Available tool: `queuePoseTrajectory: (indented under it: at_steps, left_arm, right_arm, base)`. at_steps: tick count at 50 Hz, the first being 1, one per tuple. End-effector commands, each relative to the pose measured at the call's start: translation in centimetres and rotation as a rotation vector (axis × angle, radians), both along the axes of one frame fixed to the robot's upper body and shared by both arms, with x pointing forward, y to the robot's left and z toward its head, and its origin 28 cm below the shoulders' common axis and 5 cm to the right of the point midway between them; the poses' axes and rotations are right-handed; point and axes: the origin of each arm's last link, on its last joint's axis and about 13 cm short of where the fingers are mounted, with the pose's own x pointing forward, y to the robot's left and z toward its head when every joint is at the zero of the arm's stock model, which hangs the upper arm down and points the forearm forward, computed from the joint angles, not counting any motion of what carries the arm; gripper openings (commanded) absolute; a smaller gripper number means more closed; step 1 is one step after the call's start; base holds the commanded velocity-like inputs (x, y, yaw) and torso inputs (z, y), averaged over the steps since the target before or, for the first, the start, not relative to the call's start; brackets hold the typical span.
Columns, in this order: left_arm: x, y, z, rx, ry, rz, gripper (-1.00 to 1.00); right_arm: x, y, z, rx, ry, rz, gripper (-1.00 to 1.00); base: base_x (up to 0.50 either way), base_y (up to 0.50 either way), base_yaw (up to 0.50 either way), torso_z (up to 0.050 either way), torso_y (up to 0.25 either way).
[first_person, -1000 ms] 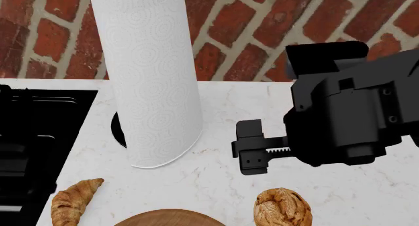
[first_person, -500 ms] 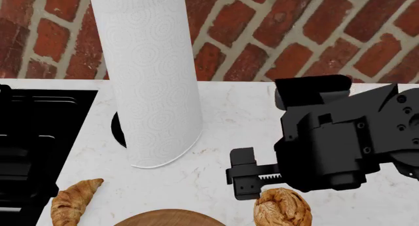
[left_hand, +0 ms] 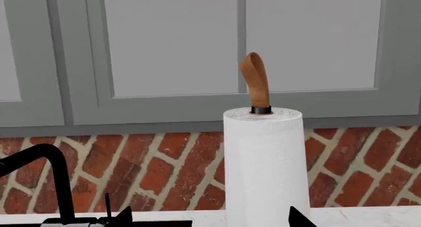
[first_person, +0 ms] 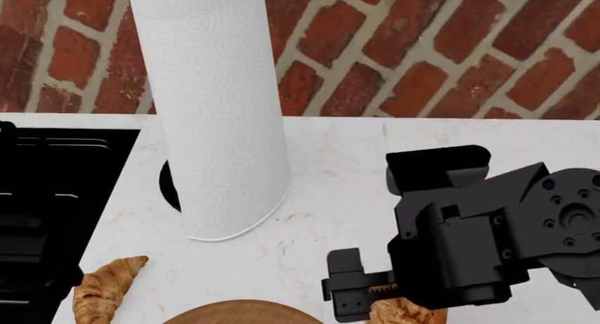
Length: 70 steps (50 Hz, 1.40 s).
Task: Place the pastries on the plates.
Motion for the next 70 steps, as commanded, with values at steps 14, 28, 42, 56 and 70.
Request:
queuePoseTrajectory:
  at_steps: [14,28,42,56,70]
  left_arm:
    - [-0.1,0.0,-0.1,0.003,0.004,-0.004,1.0]
    - [0.0,-0.1,-0.1,0.005,0.005,-0.005,1.0]
    - [0.2,-0.2,0.0,0.008,0.002,-0.003,1.0]
    - [0.2,-0.2,0.0,0.009,0.002,-0.003,1.0]
    - [0.1,-0.1,0.0,0.007,0.002,-0.002,1.0]
  right_arm:
    - [-0.3,-0.1,-1.8,-0.025,0.036,0.0,1.0]
    - [-1.2,-1.0,2.0,0.012,-0.059,-0.016,-1.0]
    - [-2.4,-1.3,7.3,0.037,-0.188,0.01,-1.0]
    - [-5.9,1.2,8.8,0.05,-0.235,0.176,-1.0]
    - [-8.0,3.2,7.9,0.056,-0.236,0.315,-1.0]
  base:
    - [0.02,0.0,0.0,0.0,0.0]
    - [0.02,0.0,0.0,0.0,0.0]
    - [0.02,0.0,0.0,0.0,0.0]
    - [0.02,0.0,0.0,0.0,0.0]
    - [0.02,0.0,0.0,0.0,0.0]
